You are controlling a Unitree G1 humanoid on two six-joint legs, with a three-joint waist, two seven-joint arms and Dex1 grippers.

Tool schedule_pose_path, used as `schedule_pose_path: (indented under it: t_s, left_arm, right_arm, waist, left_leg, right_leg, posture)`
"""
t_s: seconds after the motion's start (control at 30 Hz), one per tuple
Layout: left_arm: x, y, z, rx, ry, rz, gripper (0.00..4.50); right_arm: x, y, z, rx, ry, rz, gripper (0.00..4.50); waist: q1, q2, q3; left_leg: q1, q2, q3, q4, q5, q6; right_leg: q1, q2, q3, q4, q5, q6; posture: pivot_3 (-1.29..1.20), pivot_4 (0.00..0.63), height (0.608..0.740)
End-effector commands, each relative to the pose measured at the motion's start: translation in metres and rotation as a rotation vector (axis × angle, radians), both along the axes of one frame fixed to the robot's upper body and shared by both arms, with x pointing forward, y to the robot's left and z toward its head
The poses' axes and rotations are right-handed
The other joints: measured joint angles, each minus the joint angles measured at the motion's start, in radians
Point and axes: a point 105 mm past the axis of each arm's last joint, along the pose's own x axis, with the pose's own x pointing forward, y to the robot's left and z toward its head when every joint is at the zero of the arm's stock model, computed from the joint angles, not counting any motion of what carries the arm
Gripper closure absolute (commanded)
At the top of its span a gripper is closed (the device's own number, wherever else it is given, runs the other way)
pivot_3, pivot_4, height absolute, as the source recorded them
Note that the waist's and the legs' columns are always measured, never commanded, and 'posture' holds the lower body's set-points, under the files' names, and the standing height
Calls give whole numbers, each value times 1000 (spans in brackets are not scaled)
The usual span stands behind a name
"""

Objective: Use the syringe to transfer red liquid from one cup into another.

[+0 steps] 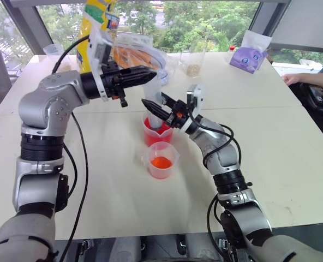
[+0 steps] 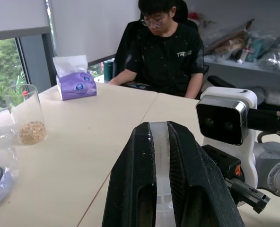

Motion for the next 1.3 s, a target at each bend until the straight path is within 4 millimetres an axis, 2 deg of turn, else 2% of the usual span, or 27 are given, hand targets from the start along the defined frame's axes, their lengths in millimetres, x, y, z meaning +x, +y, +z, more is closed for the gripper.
schedule_pose_path:
  t_s: [0.03,0.53,0.93,1.3]
  left_arm:
    - [-5,-3,12,10,-63,-17,4461]
    - [6,1,53,-48,-170,45,4461]
    - [7,0,61,-54,-198,54,4461]
    - [7,0,61,-57,-200,53,4461]
  right_arm:
    - [-5,0,14,29,-52,10,3077]
    - [-5,2,-4,3,14,29,3077]
    - [-4,2,-17,-10,45,29,3077]
    - [-4,3,-12,-8,28,28,3077]
  waist:
    - [0,0,0]
    - [1,0,0]
    - [0,0,0]
    - [0,0,0]
  left_leg:
    - [0,0,0,0,0,0]
    - [0,0,0,0,0,0]
    - [0,0,0,0,0,0]
    - [0,0,0,0,0,0]
  right_leg:
    - [0,0,0,0,0,0]
    - [0,0,0,0,0,0]
    - [0,0,0,0,0,0]
    - [0,0,0,0,0,0]
  posture:
    - [0,150,740]
    - [0,150,740]
    - [0,150,740]
    - [0,150,740]
